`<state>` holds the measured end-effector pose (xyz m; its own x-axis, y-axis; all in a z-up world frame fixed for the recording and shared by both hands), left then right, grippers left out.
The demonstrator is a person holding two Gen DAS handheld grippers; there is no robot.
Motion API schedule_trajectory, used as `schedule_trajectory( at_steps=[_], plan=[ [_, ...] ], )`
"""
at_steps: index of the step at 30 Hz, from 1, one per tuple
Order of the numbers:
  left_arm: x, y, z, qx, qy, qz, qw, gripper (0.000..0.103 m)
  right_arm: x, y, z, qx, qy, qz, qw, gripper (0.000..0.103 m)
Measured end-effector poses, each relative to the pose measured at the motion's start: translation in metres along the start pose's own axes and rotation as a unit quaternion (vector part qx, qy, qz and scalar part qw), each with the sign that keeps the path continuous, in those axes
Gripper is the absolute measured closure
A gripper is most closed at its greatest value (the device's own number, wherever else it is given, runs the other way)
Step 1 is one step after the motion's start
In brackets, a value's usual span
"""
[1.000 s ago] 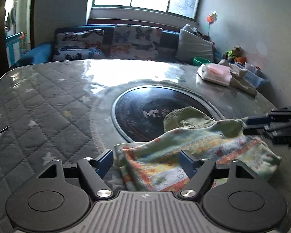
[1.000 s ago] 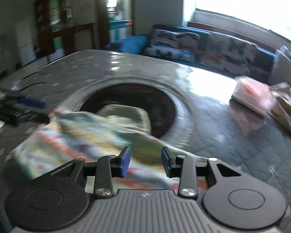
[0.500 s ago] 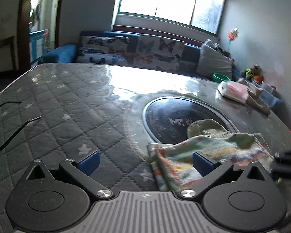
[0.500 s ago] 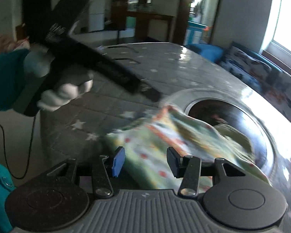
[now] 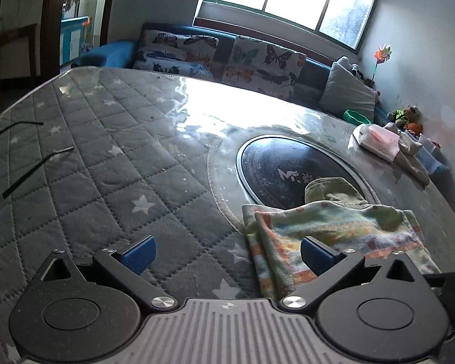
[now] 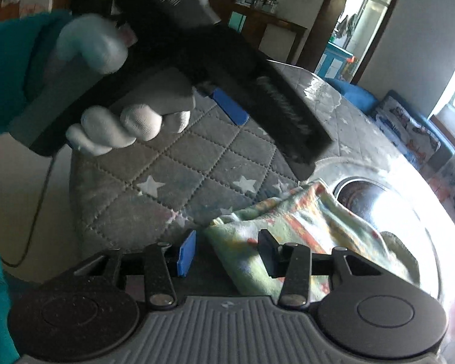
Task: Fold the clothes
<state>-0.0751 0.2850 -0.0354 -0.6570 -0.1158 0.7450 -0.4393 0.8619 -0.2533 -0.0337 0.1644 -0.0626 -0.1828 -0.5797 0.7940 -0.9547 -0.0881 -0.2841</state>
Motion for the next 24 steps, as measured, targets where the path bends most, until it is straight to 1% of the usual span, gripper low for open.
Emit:
schedule_trajectory(
  at_steps=[3,7,10,13,16,18,20,22,24],
  plan=[
    [-0.003,0.001,0.001,0.021,0.011,0.013,0.9996,0.0,-0.002,0.001,-0.001,-0.003,0.001,0.0,1.0,0.072],
    [-0.006,-0.001,0.002,0.037,0.023,0.024,0.9988,0.0,-0.002,-0.002,-0.002,-0.017,0.0,-0.006,1.0,0.08],
    [-0.007,-0.002,0.002,0.048,0.029,0.029,0.998,0.0,0.001,-0.009,-0.004,-0.043,-0.007,-0.018,0.999,0.087],
    [-0.009,-0.001,0.001,0.071,0.04,0.039,0.9959,0.0,0.006,-0.019,-0.004,-0.079,-0.017,-0.035,0.996,0.09],
    [-0.012,0.002,0.002,0.101,0.054,0.044,0.9925,0.0,0.014,-0.032,-0.004,-0.12,-0.031,-0.054,0.991,0.091],
    [-0.014,0.005,0.003,0.131,0.067,0.054,0.9876,0.0,0.02,-0.039,-0.004,-0.14,-0.042,-0.061,0.987,0.091],
    [-0.017,0.008,0.004,0.164,0.08,0.071,0.9806,0.0,0.025,-0.047,-0.004,-0.159,-0.054,-0.066,0.984,0.092],
    [-0.018,0.009,0.003,0.189,0.084,0.083,0.9748,0.0,0.033,-0.055,-0.003,-0.172,-0.066,-0.067,0.98,0.092],
    [-0.02,0.008,0.003,0.215,0.095,0.104,0.9665,0.0,0.039,-0.062,-0.002,-0.184,-0.078,-0.067,0.978,0.092]
  ],
)
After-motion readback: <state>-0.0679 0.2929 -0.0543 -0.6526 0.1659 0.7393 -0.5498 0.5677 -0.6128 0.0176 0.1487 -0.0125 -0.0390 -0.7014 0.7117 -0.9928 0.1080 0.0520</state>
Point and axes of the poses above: each gripper's, at about its wrist camera, not at the fingertips, and x roughly against the way its jaws point, y to its left, z to its underside, the point moved 6 cm from there along -x, roughly the way its jaws point, and after that the axes turned 7 degrees about y, right-handed, at the moved point
